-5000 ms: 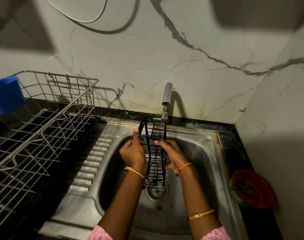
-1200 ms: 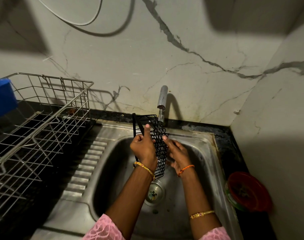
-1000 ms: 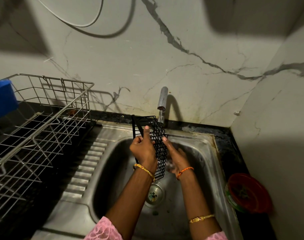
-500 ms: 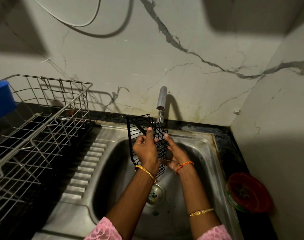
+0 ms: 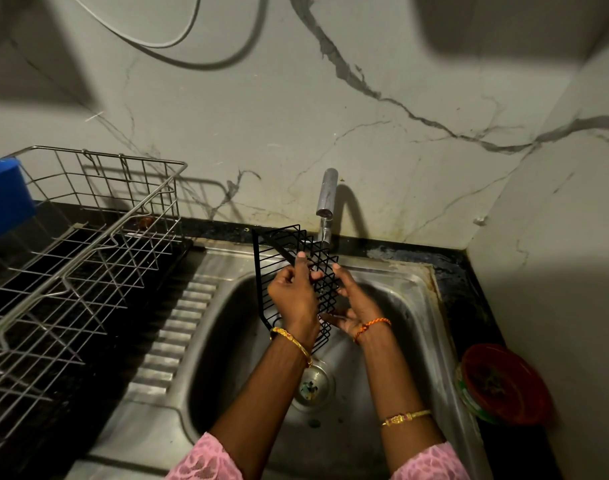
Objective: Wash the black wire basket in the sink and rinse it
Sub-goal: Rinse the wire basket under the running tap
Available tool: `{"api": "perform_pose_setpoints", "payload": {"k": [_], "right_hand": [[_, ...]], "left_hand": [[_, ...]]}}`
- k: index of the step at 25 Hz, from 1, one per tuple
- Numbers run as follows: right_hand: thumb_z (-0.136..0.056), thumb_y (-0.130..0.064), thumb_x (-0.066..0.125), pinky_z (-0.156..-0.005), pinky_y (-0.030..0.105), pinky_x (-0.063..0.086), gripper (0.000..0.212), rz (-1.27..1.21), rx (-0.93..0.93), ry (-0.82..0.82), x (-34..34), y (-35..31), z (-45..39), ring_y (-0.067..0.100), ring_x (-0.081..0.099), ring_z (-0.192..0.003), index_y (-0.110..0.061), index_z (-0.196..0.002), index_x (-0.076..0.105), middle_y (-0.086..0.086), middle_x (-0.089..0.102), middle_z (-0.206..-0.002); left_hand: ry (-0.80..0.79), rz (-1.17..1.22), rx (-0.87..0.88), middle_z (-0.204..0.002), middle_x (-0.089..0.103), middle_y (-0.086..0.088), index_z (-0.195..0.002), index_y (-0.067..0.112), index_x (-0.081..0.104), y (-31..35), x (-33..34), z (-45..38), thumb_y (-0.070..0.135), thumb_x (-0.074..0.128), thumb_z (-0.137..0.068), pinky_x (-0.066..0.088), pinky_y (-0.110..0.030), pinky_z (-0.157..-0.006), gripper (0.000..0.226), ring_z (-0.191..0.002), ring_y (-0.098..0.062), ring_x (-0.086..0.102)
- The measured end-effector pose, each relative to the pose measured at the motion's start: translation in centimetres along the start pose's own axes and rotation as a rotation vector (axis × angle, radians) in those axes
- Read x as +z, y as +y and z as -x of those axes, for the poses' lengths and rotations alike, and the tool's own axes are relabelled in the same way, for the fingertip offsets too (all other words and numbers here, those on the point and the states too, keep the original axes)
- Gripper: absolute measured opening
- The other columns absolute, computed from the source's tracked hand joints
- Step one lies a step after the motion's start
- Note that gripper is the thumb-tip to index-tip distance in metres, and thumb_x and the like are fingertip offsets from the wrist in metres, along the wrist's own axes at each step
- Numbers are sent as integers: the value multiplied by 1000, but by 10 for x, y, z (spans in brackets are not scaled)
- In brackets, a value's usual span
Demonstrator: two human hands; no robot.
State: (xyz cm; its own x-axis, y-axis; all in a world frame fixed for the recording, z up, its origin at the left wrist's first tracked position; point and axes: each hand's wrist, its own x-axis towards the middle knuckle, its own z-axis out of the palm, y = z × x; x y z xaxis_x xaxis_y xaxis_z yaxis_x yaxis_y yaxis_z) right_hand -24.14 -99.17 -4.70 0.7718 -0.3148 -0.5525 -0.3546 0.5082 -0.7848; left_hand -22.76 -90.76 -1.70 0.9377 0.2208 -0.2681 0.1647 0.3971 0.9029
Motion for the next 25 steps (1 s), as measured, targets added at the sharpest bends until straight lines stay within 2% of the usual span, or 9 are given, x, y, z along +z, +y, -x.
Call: {"api": "perform_pose_setpoints", "payload": {"k": [3, 8, 11, 13, 16, 20, 25], "right_hand": [[-71, -49, 71, -85, 44, 53, 38, -12, -5, 1, -1, -1, -1, 25, 54, -99, -24, -97, 60, -1, 53, -95], [-68, -54, 71, -79, 41, 54, 46, 30, -8, -8, -4, -2, -2, 27, 55, -103, -23, -101, 62, 4, 57, -107], [-74, -52, 68, -82, 42, 53, 38, 52, 8, -16, -7, -13, -5, 24, 56, -93, -19, -92, 58, 1, 57, -94], [-69, -54, 71, -81, 43, 54, 53, 82, 21, -39, -5, -20, -6, 27, 56, -98, -16, -103, 57, 4, 56, -102], [-58, -60, 76, -70, 42, 57, 77, 107, 42, -65, 3, -21, -5, 33, 55, -106, -19, -119, 54, 7, 55, -120], [-60, -59, 75, -79, 49, 55, 73, 97, 56, -93, 3, -18, -8, 35, 52, -109, -25, -120, 53, 7, 51, -125], [-59, -57, 75, -81, 48, 54, 78, 100, 62, -76, -1, -19, -11, 34, 51, -110, -19, -122, 50, 8, 49, -124]], "left_hand": [[-38, -13, -11, -53, 64, 1, -69, 11, 59, 5, 0, 3, 25, 61, -91, 51, -31, -59, 26, -51, -17, 57], [-121, -37, -21, -55, 67, 0, -77, 9, 63, 14, -2, 5, 20, 57, -94, 54, -30, -62, 21, -53, -14, 62], [-146, -28, -17, -57, 69, 1, -75, 10, 64, 18, -2, 6, 20, 55, -95, 55, -32, -68, 24, -55, -12, 64], [-156, -2, -18, -58, 70, 0, -72, 9, 63, 20, -2, 7, 18, 55, -95, 54, -33, -71, 26, -56, -13, 65], [-173, 31, -19, -60, 71, -1, -74, 8, 63, 21, -4, 8, 16, 55, -95, 54, -33, -72, 24, -55, -10, 66], [-178, 15, -2, -63, 72, -1, -73, 8, 64, 19, -7, 8, 18, 56, -95, 54, -34, -73, 26, -58, -12, 66], [-193, 12, 5, -62, 71, 2, -76, 6, 63, 20, -7, 13, 17, 54, -95, 55, -26, -66, 24, -58, -8, 67]]}}
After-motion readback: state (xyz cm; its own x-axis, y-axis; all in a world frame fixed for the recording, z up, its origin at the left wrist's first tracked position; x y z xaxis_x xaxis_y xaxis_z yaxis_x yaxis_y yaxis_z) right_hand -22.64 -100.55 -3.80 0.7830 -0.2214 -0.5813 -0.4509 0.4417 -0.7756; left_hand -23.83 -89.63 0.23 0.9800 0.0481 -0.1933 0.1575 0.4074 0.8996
